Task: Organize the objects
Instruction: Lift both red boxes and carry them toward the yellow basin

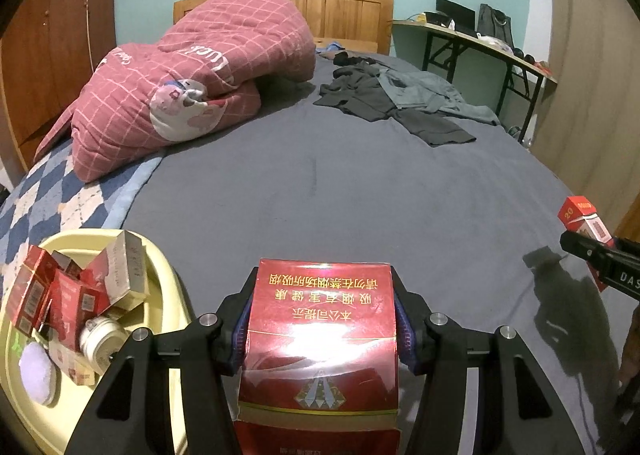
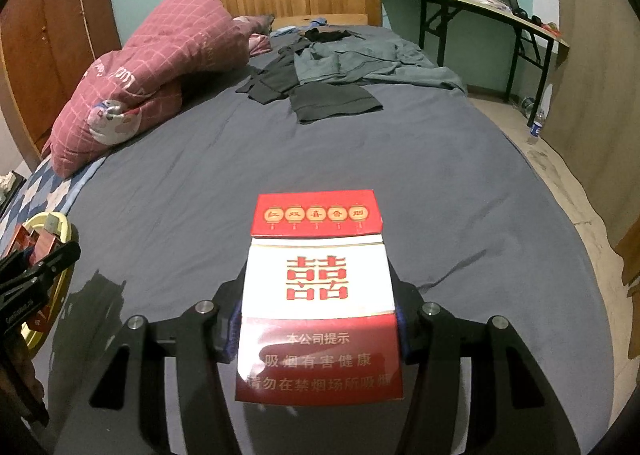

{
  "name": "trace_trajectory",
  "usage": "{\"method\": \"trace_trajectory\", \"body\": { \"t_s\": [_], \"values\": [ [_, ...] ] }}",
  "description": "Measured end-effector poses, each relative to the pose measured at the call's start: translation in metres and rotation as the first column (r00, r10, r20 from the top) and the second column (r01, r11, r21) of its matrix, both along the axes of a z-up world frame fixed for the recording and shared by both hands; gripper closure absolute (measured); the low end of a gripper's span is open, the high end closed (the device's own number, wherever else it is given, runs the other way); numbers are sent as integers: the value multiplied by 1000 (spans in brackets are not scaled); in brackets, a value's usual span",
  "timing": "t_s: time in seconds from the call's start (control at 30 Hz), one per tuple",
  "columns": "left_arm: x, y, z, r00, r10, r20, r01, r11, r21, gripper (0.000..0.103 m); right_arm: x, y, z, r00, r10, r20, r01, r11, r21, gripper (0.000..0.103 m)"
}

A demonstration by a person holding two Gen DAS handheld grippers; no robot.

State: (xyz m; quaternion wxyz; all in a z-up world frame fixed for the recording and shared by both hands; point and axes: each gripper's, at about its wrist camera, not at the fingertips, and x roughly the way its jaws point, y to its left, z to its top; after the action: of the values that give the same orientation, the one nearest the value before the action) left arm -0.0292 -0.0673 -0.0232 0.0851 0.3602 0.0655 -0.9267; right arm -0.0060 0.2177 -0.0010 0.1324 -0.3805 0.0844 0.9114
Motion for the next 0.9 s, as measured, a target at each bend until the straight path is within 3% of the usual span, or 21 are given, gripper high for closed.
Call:
{"method": "trace_trajectory", "body": {
  "t_s": [0.17, 0.4, 0.53, 0.73, 0.9],
  "values": [
    [14, -15, 5, 1000, 17, 6, -17, 999, -50, 47, 2, -19, -1, 999, 38, 13, -38, 999, 28, 46],
    [48, -53, 27, 997, 74, -25, -74, 996, -40, 47, 4, -63, 8, 995, 92, 28, -93, 995, 32, 46],
    [77, -68, 38, 993, 106, -48, -111, 988, -110, 47, -3, -111, 24, 987, 158, 18, -159, 986, 48, 46],
    [128, -95, 40, 987, 149, -65, -157, 979, -132, 47, -17, -193, 41, 960, 280, 6, -280, 958, 53, 46],
    [159, -146, 33, 974, 228, -12, -227, 966, -121, 47, -33, -260, 34, 927, 374, 15, -374, 927, 27, 46]
  ]
}}
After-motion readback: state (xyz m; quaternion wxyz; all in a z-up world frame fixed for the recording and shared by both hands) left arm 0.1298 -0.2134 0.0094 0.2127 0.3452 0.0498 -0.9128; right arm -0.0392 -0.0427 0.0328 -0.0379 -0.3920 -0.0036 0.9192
